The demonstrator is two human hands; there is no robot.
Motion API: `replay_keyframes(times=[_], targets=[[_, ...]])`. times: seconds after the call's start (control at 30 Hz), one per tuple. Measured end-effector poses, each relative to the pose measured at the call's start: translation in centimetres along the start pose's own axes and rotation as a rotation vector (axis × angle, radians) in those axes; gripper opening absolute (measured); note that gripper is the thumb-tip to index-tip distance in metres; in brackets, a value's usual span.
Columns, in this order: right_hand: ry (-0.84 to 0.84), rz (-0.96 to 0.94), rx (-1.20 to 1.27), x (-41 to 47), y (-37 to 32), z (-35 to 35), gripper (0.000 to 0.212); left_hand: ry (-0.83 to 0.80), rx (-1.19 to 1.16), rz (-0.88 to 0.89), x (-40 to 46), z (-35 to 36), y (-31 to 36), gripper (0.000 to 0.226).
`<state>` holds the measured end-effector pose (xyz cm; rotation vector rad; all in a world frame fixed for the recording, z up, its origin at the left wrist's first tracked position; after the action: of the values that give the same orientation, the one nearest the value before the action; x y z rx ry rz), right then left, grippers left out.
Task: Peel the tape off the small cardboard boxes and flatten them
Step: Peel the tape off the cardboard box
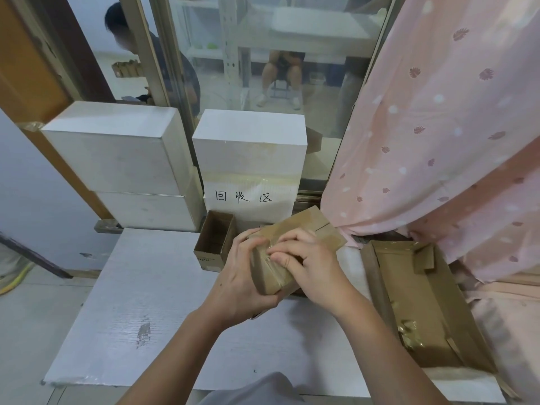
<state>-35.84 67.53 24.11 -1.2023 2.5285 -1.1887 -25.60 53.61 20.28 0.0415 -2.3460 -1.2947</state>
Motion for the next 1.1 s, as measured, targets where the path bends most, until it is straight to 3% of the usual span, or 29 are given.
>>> replay_keyframes(times=[0.13, 0.27, 0.57, 0.7, 0.8, 0.93, 1.1], targets=[[0.165, 0.146, -0.046, -0.2, 0.2, 0.5, 0.029, 0.028, 0.007, 0.0, 0.2, 0.0, -0.5, 0.105], [0.221, 0.057, -0.169, -0.7, -0.9, 1.3, 0.022, 0.032, 0.024, 0.033, 0.0, 0.3, -0.6, 0.102], [0.151, 0.165, -0.232, -0.6, -1.9, 1.0, 0.012, 0.0, 0.032, 0.02, -0.5, 0.3, -0.8, 0.104], [0.194, 0.125, -0.272, -0.3, -1.7, 0.7, 0.01, 0.0, -0.013, -0.015, -0.9, 0.5, -0.9, 0.107], [0.12, 0.035, -0.159, -0.6, -1.9, 0.8, 0.007, 0.001, -0.027, -0.059, -1.3, 0.6, -1.4, 0.112], [-0.039, 0.034, -0.047, -0.6, -1.2, 0.7, 0.015, -0.01, -0.018, -0.062, -1.7, 0.4, -2.2, 0.112], [0.064, 0.132, -0.097, -1.0, 0.2, -0.2, 0.04, -0.006, -0.023, -0.032, -2.0, 0.0, -1.9, 0.107]])
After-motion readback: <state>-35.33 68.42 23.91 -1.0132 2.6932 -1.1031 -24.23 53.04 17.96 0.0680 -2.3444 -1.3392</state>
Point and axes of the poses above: each hand's wrist, its own x-axis towards the middle knuckle, its own z-axis out of the palm, y = z × x, the point moved 2 cm from there along x, towards the middle knuckle, and after that the axes turned 7 degrees about -x, right-handed, at the moved point
